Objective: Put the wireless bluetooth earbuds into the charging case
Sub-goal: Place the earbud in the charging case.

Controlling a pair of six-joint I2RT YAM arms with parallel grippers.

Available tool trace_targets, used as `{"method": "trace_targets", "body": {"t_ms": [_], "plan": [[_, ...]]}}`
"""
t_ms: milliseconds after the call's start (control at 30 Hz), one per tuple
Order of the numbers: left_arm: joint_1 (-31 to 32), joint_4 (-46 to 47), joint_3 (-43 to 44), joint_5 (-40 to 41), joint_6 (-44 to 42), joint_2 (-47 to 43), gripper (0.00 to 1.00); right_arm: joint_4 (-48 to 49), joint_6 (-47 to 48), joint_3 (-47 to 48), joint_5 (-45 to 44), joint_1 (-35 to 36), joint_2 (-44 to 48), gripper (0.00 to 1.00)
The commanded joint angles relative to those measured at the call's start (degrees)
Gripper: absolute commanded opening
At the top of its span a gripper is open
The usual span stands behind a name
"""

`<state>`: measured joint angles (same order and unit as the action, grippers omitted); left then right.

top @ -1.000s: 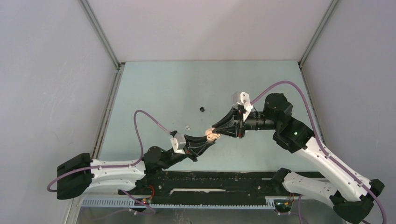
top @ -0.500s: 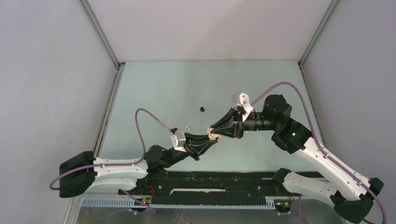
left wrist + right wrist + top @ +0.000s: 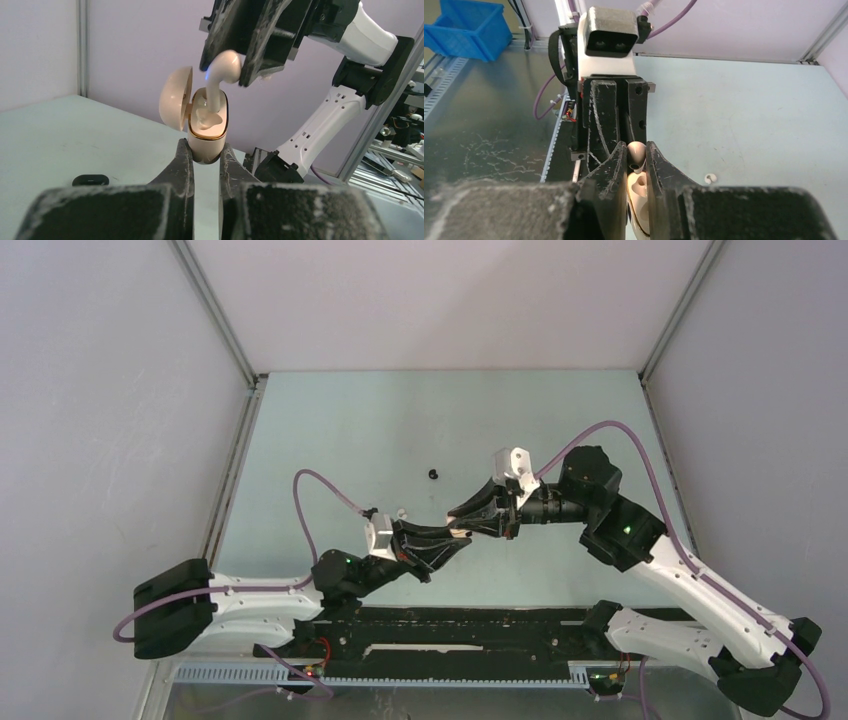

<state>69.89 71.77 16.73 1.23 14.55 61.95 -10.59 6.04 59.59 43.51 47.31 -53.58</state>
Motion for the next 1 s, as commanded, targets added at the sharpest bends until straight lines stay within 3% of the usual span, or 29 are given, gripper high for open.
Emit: {"method": "trace_targets", "body": {"t_ms": [0,967], "plan": [[0.2,4.1,1.8,-0.5,1.4,0.1,0.00,0.6,2.7,-1.0,-1.7,0.4,0.7,0.00],[0.2,6.7,0.5,-0.6,0.1,-0.9,0.00,-0.6,5.5,-4.2,-9.4,0.9,1.0,0.02]]}}
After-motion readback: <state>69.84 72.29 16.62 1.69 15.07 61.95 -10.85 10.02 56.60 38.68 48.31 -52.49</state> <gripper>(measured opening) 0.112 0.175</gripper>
